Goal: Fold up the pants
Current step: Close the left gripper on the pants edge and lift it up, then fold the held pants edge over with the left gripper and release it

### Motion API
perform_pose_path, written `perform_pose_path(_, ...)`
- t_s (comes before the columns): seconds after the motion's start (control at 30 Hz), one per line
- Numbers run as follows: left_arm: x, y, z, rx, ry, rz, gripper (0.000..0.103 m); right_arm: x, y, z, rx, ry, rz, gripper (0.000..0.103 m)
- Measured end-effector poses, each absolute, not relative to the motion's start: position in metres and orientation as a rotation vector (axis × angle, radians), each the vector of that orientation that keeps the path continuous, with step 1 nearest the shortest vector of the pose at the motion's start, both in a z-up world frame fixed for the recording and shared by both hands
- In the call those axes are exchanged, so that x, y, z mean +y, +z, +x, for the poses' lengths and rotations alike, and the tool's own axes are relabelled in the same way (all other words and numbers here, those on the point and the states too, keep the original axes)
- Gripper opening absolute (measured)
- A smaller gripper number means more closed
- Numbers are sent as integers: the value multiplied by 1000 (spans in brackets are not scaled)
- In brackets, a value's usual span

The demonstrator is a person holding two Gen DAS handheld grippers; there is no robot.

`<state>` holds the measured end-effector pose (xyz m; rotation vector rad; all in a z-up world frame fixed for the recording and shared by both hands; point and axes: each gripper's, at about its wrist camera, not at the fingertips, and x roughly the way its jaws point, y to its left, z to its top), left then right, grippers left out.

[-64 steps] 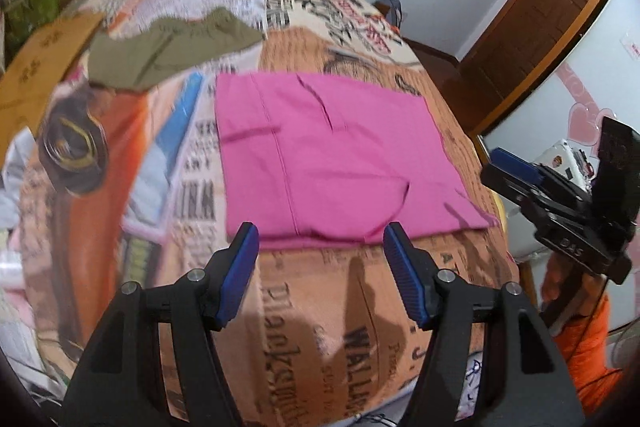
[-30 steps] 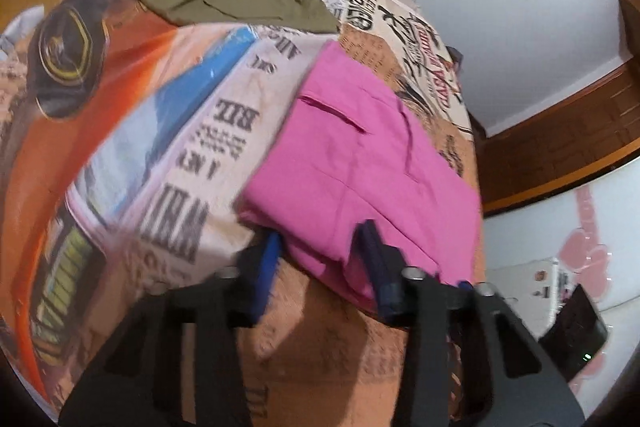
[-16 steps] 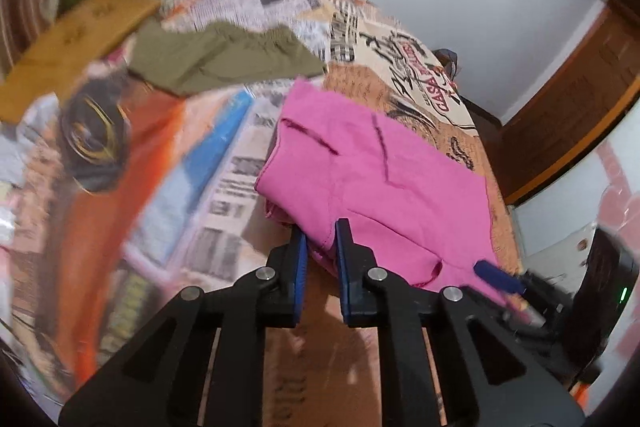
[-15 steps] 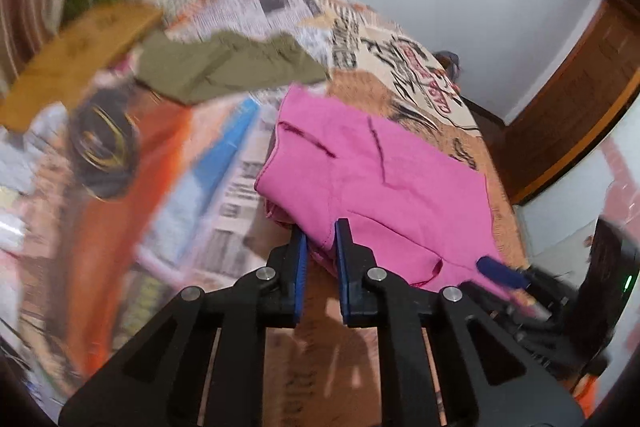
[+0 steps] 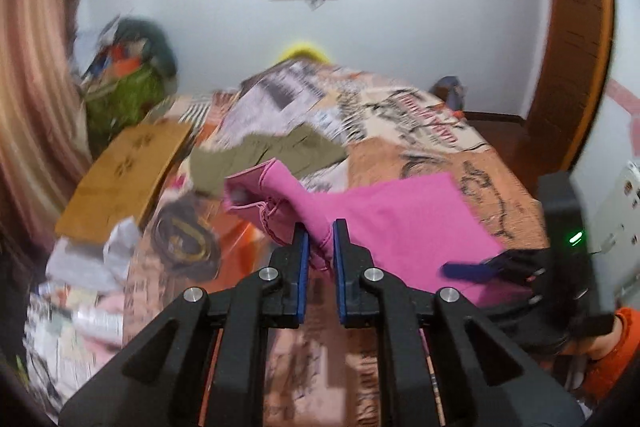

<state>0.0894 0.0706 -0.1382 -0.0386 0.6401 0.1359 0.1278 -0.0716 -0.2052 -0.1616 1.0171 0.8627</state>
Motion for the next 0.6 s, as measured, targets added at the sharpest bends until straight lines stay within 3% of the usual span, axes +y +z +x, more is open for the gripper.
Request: perform_pose_path(0.6, -19, -116, 127, 652, -170, 67, 10, -153, -193, 121, 1001, 714, -83, 49)
